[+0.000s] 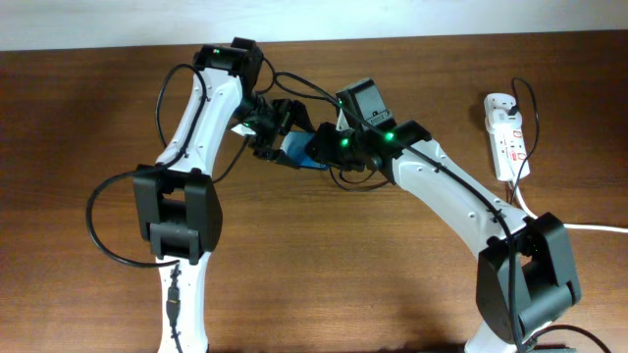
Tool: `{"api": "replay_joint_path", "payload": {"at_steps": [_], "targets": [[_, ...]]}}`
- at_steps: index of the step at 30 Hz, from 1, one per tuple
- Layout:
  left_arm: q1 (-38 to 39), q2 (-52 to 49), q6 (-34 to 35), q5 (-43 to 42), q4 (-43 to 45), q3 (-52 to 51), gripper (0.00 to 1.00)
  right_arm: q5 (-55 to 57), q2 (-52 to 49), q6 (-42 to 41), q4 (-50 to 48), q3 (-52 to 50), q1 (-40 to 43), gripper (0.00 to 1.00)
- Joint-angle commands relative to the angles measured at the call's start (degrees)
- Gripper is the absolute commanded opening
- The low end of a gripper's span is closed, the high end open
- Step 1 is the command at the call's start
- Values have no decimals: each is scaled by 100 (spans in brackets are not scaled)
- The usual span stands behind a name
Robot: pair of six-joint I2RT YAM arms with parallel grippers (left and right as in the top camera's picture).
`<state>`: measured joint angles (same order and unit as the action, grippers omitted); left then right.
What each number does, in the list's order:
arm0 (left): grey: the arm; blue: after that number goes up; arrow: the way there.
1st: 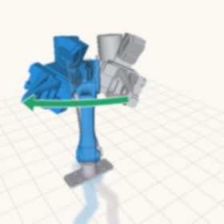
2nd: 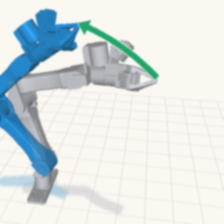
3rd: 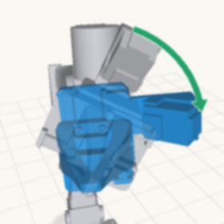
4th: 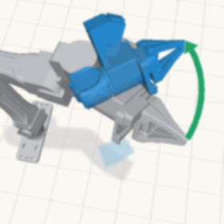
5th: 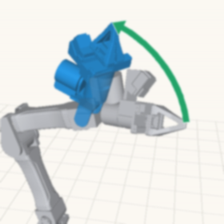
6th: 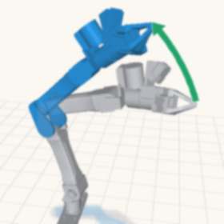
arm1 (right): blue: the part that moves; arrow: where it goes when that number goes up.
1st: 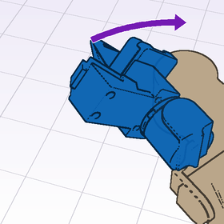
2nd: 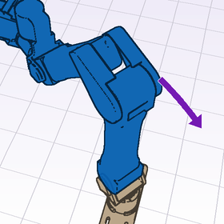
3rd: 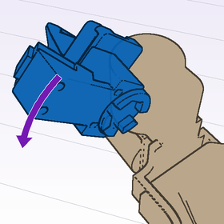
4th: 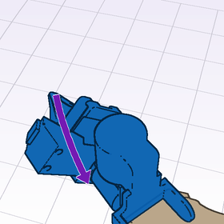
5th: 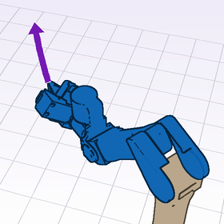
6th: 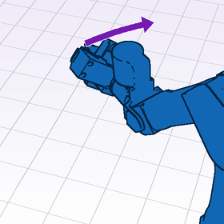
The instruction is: Plug charger to phone and switch on socket
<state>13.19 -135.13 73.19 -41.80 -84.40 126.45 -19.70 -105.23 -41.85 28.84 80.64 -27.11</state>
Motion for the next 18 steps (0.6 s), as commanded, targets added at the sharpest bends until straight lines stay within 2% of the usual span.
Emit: {"api": "replay_joint_path", "payload": {"at_steps": [1,9,12,18], "targets": [[44,26,76,-229,-26,116,0,22,-31,-66,-13,94,-63,31],[44,24,76,-232,-28,116,0,-63,-31,-66,-17,94,-63,17],[44,26,76,-232,-28,116,0,-66,-31,-66,-15,94,-63,4],[42,26,72,-232,-72,116,0,-81,-24,-63,-20,103,55,4]]}}
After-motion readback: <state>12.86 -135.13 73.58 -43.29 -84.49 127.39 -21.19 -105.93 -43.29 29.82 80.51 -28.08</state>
